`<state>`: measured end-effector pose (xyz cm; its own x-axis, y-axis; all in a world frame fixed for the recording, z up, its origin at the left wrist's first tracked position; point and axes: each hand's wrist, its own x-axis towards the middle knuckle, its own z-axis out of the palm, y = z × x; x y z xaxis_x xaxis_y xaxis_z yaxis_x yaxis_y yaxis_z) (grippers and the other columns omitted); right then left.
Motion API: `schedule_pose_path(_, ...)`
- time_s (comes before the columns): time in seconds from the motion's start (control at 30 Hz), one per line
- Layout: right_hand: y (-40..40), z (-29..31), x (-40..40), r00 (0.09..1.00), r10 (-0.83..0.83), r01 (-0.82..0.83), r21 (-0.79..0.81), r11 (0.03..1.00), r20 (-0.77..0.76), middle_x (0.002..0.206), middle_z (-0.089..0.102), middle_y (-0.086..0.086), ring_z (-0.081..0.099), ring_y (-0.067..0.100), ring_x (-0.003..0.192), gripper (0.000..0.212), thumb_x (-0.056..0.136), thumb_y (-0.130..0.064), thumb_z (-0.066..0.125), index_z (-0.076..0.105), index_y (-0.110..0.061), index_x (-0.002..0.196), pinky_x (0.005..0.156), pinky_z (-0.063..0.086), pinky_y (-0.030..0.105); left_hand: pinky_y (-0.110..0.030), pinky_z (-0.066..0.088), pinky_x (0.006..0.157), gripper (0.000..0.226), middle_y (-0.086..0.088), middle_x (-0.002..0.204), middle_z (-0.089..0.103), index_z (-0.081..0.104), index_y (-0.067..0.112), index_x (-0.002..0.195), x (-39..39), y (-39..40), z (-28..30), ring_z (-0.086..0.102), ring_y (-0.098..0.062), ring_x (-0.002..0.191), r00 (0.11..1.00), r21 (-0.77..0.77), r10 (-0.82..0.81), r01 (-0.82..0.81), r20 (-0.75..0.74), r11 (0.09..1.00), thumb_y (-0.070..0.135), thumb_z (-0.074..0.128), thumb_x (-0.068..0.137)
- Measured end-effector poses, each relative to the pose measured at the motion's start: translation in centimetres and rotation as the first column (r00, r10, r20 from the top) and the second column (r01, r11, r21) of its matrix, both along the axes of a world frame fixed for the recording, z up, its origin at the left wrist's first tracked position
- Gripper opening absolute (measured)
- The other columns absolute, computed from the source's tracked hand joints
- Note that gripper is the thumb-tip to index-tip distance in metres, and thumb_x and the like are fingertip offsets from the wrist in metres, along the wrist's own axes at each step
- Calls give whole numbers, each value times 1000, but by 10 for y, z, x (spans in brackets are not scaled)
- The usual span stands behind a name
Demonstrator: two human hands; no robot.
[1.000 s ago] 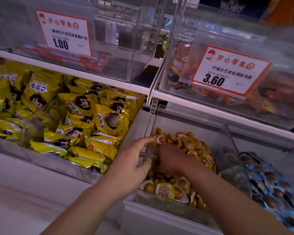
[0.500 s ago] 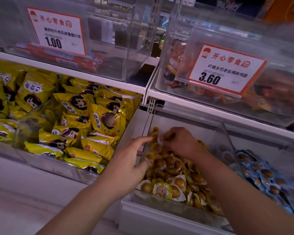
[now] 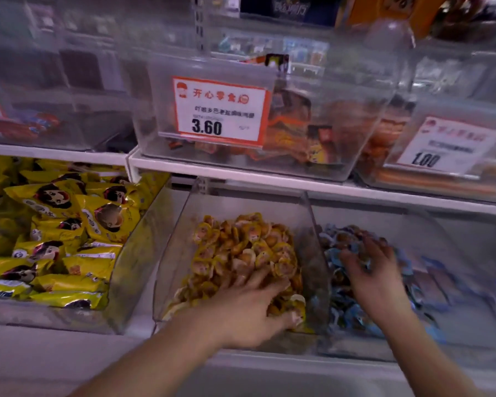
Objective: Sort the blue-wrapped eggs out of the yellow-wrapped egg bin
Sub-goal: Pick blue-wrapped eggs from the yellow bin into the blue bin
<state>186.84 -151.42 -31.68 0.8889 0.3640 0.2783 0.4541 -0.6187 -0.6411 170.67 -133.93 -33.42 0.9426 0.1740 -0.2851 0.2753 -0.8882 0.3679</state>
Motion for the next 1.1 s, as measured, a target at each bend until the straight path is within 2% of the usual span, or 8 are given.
schedule_pose_path(0.17,7,-10,-10,985,165,-167,25,986,55,142,48,3,44,20,133,50,95,-42,53,58,-15,137,107,38,29,-68,2,116,104,12,165,-9,7,55,148,69,21,-24,-21,-31,150,997,156,-78,81,-21,984,93,47,59)
schedule_pose_path(0.37,5,-21,-1,972,219,-227,-102,968,-87,147,41,-2,40,19,136,48,96,-42,55,54,-22,139,101,34,21,-66,15,114,77,9,165,9,35,43,145,95,93,-19,4,-25,152,995,503,-16,-35,98,863,75,51,77)
schedule_pose_path(0.63,8,-18,-4,972,226,-230,-67,971,-65,142,47,1,45,21,131,39,95,-39,58,60,-24,131,103,39,29,-35,44,103,57,10,148,41,60,42,127,76,120,10,47,-19,131,995,344,-63,87,-80,935,64,62,74)
schedule_pose_path(0.73,8,-17,-7,972,236,-236,-49,971,-4,135,52,0,51,21,123,34,95,-35,59,63,-21,126,100,43,31,-35,51,93,68,11,122,62,60,45,124,76,119,22,60,-16,112,995,267,42,-64,90,962,80,44,68)
schedule_pose_path(0.8,9,-16,-8,969,244,-243,-46,969,34,129,56,1,54,22,118,31,95,-32,60,65,-18,122,99,47,34,-41,47,94,69,6,129,57,52,43,132,81,115,18,56,-22,118,949,453,63,-205,309,868,78,35,75)
schedule_pose_path(0.87,9,-15,-9,969,243,-241,-36,970,41,128,56,1,54,21,118,29,95,-30,61,67,-19,121,99,46,33,-52,36,106,69,1,156,33,34,41,147,84,104,4,34,-28,141,954,486,126,-248,271,838,73,35,86)
schedule_pose_path(0.97,8,-16,-8,970,240,-239,-33,971,31,133,55,-1,54,20,120,28,95,-31,61,67,-22,121,95,43,27,-58,8,119,74,6,167,-6,5,46,155,80,85,-24,-3,-29,153,955,328,288,-294,69,898,76,28,90)
schedule_pose_path(1.1,7,-18,-12,966,249,-248,-19,968,63,128,61,4,54,19,118,25,94,-27,62,70,-20,117,87,35,17,-50,-4,122,82,21,163,-13,6,61,148,51,61,-13,-16,-17,151,990,-19,138,-138,-4,990,93,25,75)
